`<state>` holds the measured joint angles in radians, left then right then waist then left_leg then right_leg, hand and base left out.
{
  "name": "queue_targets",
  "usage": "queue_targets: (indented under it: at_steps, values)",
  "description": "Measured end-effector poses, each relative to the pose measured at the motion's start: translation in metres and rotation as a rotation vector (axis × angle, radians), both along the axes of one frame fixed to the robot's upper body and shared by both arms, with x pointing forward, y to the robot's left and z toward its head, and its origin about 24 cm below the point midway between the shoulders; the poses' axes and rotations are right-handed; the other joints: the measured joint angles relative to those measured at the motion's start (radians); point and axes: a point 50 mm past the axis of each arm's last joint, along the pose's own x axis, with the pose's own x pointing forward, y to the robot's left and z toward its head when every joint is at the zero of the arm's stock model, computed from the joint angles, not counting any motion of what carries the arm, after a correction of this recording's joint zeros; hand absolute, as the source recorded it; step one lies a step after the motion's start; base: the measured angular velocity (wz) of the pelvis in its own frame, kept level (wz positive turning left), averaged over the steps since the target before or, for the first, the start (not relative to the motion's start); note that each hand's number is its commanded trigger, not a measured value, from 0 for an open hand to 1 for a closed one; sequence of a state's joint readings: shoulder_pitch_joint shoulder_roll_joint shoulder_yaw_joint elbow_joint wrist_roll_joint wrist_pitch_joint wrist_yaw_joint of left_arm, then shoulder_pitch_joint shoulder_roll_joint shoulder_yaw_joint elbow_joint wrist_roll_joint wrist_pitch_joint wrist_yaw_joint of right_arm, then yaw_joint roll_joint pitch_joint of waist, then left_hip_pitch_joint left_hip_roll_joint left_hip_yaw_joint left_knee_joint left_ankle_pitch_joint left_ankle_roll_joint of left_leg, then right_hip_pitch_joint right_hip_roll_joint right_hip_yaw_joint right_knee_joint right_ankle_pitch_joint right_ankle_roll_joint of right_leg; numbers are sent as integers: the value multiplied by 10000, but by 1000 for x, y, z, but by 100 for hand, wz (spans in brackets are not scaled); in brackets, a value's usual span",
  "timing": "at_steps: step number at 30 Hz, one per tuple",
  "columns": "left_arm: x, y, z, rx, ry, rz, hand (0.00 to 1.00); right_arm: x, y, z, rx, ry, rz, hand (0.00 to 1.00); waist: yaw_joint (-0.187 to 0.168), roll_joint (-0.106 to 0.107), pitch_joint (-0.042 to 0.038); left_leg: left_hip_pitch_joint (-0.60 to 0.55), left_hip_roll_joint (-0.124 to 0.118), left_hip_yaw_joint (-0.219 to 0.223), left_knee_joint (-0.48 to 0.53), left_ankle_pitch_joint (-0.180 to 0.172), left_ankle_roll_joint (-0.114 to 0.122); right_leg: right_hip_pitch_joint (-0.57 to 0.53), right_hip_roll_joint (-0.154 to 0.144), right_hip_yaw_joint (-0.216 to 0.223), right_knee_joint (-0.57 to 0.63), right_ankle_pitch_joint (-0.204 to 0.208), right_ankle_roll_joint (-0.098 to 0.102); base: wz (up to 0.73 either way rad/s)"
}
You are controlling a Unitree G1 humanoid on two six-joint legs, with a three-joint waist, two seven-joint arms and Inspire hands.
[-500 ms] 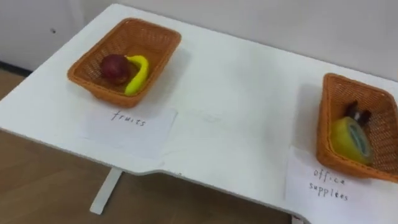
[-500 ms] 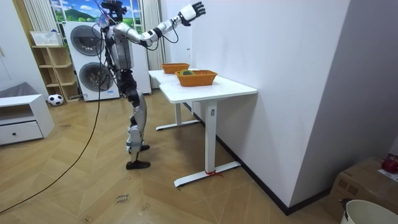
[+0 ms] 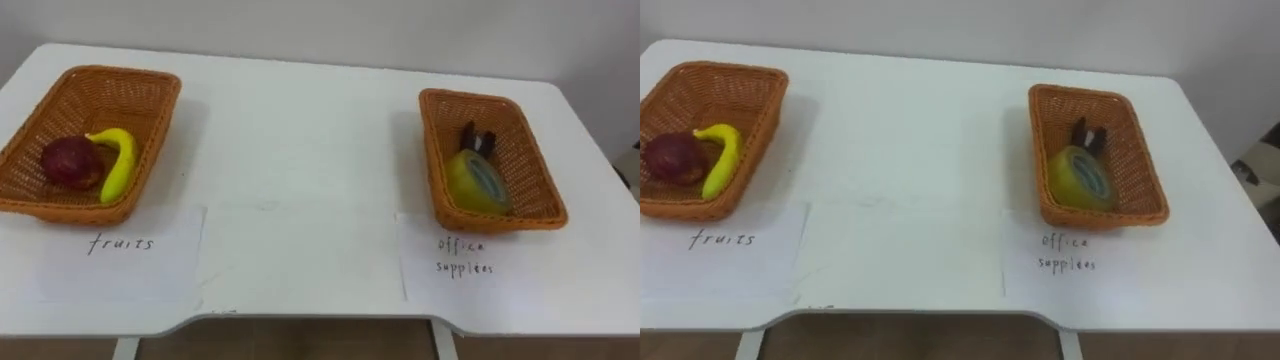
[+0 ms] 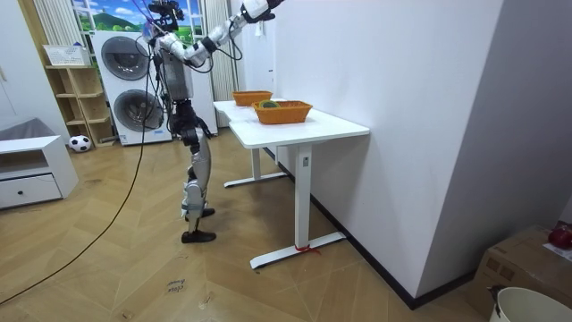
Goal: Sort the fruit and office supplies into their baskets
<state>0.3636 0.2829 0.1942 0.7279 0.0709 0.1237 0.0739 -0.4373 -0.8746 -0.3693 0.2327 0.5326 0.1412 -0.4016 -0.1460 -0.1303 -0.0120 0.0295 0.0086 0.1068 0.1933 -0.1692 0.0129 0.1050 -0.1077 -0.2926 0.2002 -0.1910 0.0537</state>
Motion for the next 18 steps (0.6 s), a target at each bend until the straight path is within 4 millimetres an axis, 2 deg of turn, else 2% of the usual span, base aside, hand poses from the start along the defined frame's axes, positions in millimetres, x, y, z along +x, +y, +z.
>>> queue_targets:
  at_steps: [4,6,7,13,16,18]
  values:
    - [6,1,1,125,-215,26,0,-23,-31,-23,1522,-63,-1169,0,-200,-84,36,21,22,29,-41,-36,-29,49,39,60,-74,6,-9,-6]
    - [8,0,1,266,-336,33,0,-43,-54,-42,2680,-111,-2386,0,-315,-190,89,84,41,123,-113,-41,-37,90,70,201,-156,17,-28,-8]
    - [8,0,1,278,-324,57,0,-47,-59,-47,2961,-86,-2678,0,-354,-201,87,88,62,177,-103,-50,-39,79,82,218,-157,20,-33,-13]
    - [3,3,1,321,-270,319,0,-103,-94,-95,5814,-718,-5396,0,-535,-231,52,-85,195,271,121,-251,-99,-26,186,237,-160,35,-53,-7]
    - [0,6,2,371,-244,484,0,-125,-102,-119,6404,-552,-6787,0,-546,-147,10,-3,210,371,112,-256,-108,-23,208,357,-159,35,-54,-10]
    - [-1,4,-1,293,-176,573,0,-142,-106,-138,6605,-38,-7837,0,-551,-6,-57,19,198,394,89,-260,-106,-23,209,451,-181,36,-55,-6]
